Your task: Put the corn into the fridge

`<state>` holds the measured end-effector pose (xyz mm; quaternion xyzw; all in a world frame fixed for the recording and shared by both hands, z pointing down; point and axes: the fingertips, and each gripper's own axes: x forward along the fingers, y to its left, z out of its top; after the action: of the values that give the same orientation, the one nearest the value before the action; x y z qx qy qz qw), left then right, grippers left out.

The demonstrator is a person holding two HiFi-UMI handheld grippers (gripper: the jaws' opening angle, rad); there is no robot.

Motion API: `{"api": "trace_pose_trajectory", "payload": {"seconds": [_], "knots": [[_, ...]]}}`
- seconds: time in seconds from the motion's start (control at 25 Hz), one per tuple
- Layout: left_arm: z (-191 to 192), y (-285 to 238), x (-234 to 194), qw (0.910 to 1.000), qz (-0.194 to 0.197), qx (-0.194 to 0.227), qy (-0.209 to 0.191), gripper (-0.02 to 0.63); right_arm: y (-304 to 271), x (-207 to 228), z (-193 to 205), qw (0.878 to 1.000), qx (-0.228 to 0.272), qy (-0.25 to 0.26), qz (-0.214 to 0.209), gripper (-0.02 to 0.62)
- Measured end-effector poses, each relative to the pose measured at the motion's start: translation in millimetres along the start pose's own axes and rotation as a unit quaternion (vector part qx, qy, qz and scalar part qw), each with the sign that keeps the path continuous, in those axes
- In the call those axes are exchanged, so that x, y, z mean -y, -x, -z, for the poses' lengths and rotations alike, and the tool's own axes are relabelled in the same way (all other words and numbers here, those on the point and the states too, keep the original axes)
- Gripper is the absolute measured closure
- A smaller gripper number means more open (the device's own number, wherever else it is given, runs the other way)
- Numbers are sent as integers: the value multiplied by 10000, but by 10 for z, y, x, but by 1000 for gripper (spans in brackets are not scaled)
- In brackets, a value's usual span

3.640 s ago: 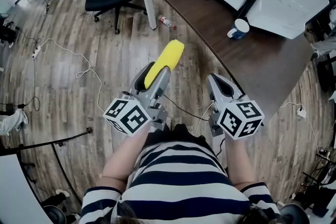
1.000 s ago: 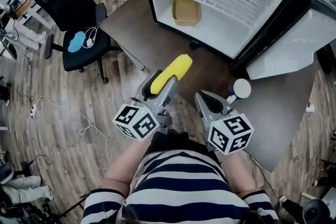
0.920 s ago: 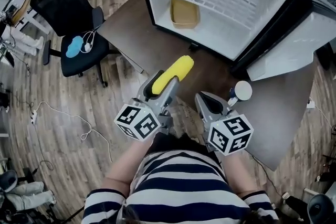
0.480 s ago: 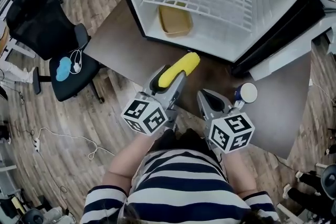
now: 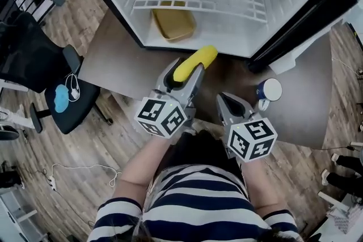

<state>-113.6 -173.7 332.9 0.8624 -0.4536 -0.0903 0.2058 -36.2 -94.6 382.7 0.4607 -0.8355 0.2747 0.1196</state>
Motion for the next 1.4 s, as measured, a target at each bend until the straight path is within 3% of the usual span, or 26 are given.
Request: {"api": "trace_pose_trajectory", "payload": {"seconds": [0.36,0.8,1.4], "knots": [[42,-386,-140,9994,-272,192,23,606,-152,236,-84,9999,22,-102,44,603],[104,-721,-271,9971,-576,387,-326,606,-422,419,-127,9998,-85,-157,-92,603],[260,-880,-236,9969,-373,258,-648,606,-584,518,-3,9996,-152,-223,-103,603]]}}
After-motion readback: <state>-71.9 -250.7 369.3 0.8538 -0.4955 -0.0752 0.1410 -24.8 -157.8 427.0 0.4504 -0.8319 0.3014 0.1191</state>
